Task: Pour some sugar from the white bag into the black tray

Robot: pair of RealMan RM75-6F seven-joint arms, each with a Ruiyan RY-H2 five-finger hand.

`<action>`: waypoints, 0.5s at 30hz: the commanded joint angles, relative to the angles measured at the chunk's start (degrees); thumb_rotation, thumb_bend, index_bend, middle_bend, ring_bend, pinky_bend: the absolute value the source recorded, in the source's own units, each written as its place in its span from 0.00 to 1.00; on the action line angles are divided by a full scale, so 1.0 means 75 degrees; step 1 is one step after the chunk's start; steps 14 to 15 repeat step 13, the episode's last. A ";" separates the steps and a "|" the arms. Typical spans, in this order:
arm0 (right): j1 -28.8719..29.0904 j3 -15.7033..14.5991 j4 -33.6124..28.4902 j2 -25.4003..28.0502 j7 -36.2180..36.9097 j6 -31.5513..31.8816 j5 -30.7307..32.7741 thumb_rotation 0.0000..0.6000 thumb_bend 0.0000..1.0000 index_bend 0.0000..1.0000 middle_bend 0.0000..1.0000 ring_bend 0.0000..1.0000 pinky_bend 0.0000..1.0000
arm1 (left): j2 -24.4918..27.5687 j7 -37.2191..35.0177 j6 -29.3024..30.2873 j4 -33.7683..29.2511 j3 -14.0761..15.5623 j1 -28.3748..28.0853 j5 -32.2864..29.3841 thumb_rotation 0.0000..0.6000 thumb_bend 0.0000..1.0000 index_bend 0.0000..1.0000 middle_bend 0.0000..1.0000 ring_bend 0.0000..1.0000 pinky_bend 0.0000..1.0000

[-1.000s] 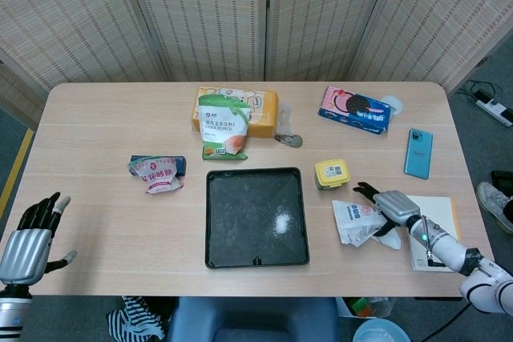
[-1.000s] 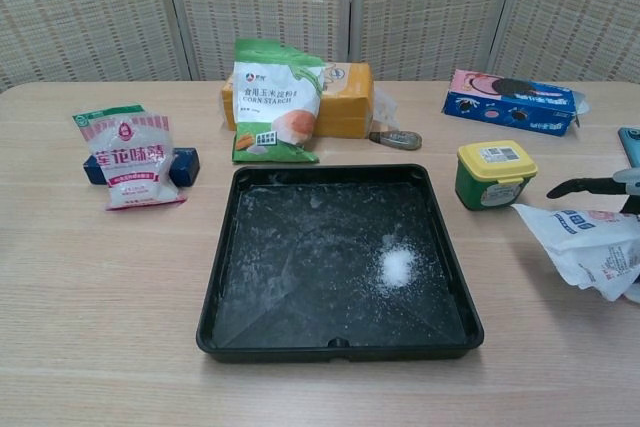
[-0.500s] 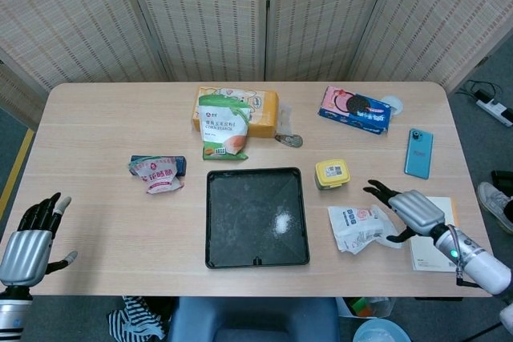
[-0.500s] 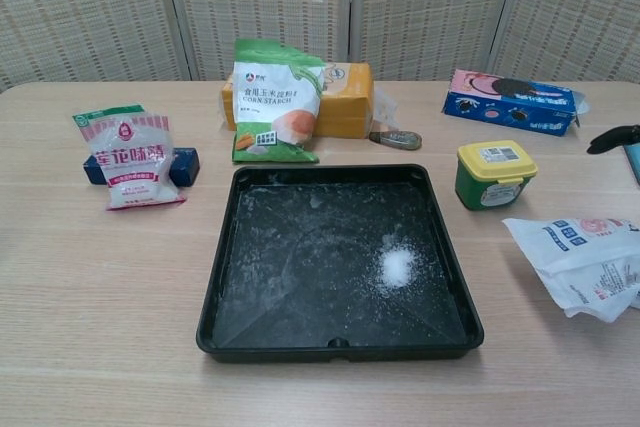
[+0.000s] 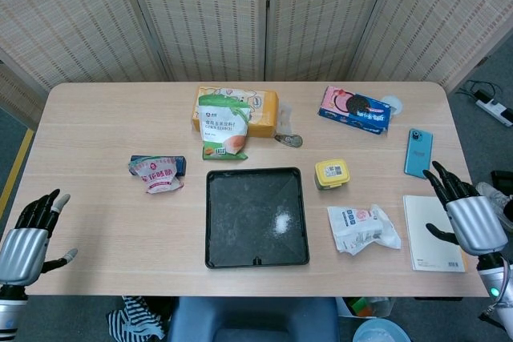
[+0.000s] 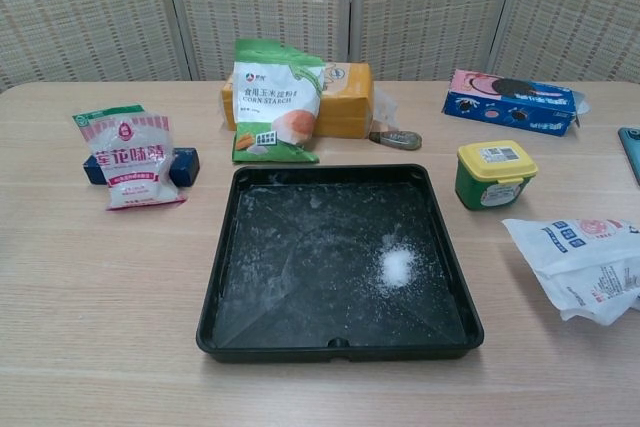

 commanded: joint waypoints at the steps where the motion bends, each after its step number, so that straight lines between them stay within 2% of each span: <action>1: -0.0819 0.0264 0.1636 -0.1228 0.0439 0.0933 0.0284 1.00 0.19 0.00 0.00 0.06 0.16 | 0.0009 -0.0034 0.0037 0.0028 0.0025 0.0001 0.0088 1.00 0.18 0.00 0.02 0.06 0.13; 9: -0.0976 0.0383 0.1610 -0.1331 0.0177 0.1205 -0.0047 1.00 0.19 0.00 0.00 0.01 0.06 | -0.0031 -0.0004 0.0062 0.0098 0.0064 -0.0004 0.0199 1.00 0.18 0.00 0.02 0.05 0.12; 15: -0.0979 0.0413 0.1490 -0.1330 0.0010 0.1165 -0.0172 1.00 0.19 0.00 0.00 0.00 0.04 | -0.0030 0.0039 0.0104 0.0092 0.0060 0.0035 0.0160 1.00 0.18 0.00 0.01 0.04 0.12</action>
